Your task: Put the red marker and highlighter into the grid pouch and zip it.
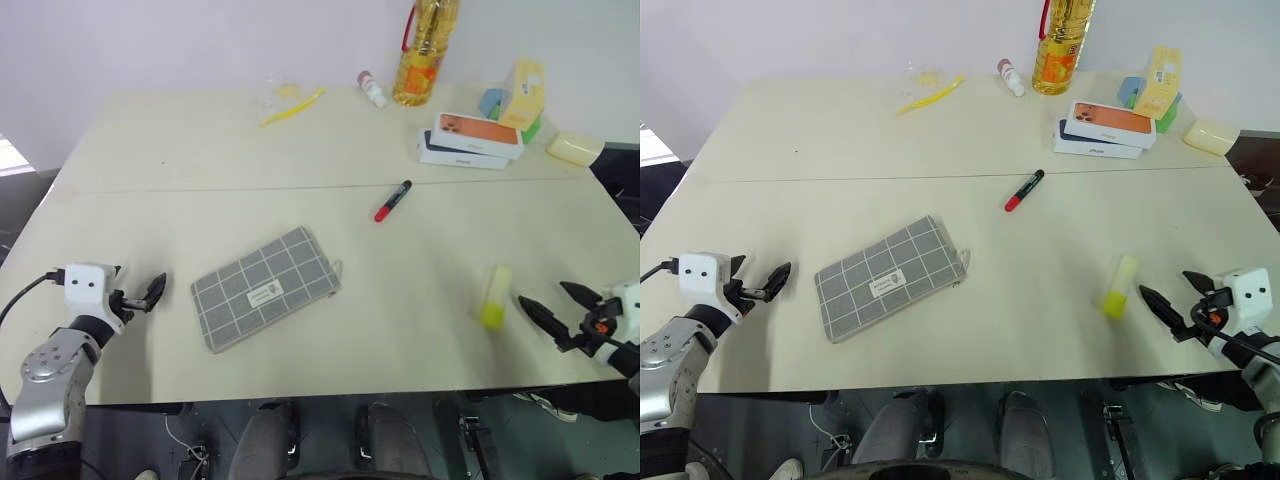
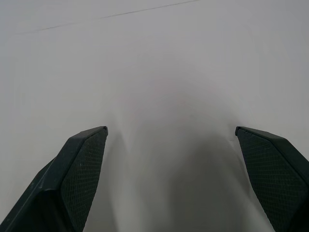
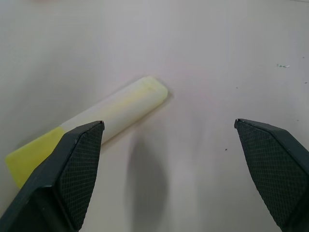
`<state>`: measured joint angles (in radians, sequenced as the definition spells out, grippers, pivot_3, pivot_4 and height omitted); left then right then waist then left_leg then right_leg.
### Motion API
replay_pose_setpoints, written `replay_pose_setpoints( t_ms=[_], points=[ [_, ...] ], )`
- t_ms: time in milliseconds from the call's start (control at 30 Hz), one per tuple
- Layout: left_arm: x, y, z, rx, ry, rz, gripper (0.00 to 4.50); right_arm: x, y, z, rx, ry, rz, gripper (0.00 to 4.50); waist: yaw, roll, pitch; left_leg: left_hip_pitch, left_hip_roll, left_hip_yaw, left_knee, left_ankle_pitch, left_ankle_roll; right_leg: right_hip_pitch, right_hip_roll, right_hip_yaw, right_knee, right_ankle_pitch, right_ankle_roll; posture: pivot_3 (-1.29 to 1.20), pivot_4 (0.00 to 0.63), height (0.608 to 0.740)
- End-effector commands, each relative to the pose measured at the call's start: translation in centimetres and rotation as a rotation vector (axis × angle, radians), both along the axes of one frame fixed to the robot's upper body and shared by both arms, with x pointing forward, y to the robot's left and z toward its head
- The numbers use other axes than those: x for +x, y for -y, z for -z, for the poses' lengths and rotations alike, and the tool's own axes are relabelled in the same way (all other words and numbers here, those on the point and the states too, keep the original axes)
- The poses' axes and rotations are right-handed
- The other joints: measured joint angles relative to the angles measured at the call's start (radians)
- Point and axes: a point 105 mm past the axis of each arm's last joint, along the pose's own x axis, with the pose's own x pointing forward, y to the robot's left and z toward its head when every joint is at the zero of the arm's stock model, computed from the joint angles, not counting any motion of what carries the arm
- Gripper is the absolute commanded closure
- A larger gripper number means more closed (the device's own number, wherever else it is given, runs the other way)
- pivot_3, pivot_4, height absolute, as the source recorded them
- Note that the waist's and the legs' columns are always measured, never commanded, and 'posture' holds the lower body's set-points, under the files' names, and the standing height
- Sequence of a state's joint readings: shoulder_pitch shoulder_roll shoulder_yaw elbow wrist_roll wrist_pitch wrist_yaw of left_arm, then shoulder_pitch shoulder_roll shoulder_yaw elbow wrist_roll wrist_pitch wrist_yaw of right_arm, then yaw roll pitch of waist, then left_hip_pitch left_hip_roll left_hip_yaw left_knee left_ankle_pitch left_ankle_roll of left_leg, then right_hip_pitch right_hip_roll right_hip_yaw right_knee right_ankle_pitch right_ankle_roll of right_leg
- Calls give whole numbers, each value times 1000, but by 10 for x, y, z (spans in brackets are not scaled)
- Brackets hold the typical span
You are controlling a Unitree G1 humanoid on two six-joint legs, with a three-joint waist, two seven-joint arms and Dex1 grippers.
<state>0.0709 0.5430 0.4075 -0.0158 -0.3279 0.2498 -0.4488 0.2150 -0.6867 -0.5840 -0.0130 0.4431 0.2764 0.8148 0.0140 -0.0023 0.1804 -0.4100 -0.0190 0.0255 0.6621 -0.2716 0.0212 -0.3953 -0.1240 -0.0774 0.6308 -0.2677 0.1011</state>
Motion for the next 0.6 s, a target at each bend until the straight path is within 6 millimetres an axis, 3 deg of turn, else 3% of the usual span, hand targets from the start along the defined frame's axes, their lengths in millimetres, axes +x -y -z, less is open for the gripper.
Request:
replay_pose_setpoints(
  t_ms=[33, 233, 400, 600],
  points=[
    [2, 3, -10, 2, 40, 11, 34, 1, -2, -10, -14, 43, -12, 0, 0, 0, 0, 0, 0, 0, 0, 0, 0, 0, 0, 0, 0, 0, 0, 0, 150, 740],
    [5, 10, -11, -41, 64, 36, 34, 14, -14, -11, -54, 27, -24, 0, -1, 0, 0, 0, 0, 0, 0, 0, 0, 0, 0, 0, 0, 0, 0, 0, 150, 740],
    [0, 11, -5, 3, 67, 21, 34, 37, -53, -40, -28, 134, -109, 0, -2, 2, 0, 0, 0, 0, 0, 0, 0, -1, 1, 0, 1, 0, 0, 0, 150, 740],
    [-10, 15, -2, -9, 101, 19, 34, 56, -128, -68, 20, 212, -313, 0, 1, 1, 0, 0, 0, 0, 0, 0, 0, 0, 0, 0, 0, 0, 0, 0, 150, 740]
  ],
)
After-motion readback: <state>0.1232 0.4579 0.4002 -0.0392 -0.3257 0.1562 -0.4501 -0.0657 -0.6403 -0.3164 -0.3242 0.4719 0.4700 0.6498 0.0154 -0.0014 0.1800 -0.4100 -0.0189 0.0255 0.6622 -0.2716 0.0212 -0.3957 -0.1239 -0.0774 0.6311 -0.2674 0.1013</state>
